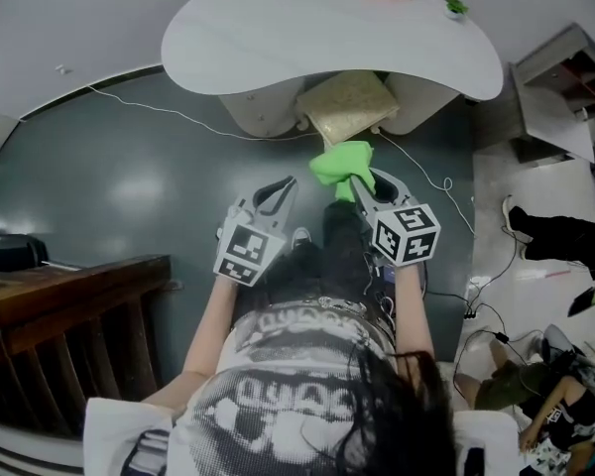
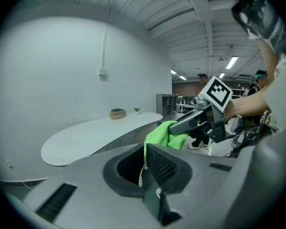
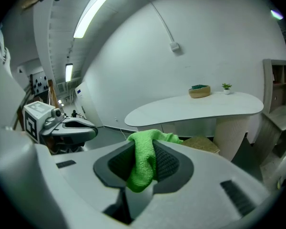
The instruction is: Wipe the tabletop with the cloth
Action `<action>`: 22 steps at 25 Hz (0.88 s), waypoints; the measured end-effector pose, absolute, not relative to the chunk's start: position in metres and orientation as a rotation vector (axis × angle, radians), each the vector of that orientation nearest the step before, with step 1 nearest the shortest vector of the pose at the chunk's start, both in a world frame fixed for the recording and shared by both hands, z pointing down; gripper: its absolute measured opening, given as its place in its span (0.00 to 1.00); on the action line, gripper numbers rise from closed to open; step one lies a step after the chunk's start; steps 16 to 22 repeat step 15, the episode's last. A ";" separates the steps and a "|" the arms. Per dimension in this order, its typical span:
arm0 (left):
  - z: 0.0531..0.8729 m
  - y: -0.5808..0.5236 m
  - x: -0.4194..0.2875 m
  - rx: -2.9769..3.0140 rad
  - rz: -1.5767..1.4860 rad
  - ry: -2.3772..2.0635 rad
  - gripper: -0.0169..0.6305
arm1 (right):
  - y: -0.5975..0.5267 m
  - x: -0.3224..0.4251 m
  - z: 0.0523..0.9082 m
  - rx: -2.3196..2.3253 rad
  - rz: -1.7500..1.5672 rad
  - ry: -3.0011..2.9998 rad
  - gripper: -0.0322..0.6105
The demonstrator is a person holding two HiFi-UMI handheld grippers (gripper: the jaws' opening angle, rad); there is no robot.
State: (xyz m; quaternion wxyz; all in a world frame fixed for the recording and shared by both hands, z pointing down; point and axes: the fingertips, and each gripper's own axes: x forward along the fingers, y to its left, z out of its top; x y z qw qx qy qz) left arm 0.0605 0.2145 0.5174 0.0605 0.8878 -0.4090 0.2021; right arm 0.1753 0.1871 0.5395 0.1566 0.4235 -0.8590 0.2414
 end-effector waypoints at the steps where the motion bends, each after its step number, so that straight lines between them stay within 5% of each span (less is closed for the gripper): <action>1: 0.517 0.215 0.062 2.690 0.612 -1.234 0.05 | 0.188 0.175 0.539 1.208 0.689 -2.463 0.19; 22: 0.513 0.223 0.062 2.719 0.631 -1.222 0.05 | 0.196 0.170 0.535 1.167 0.641 -2.496 0.19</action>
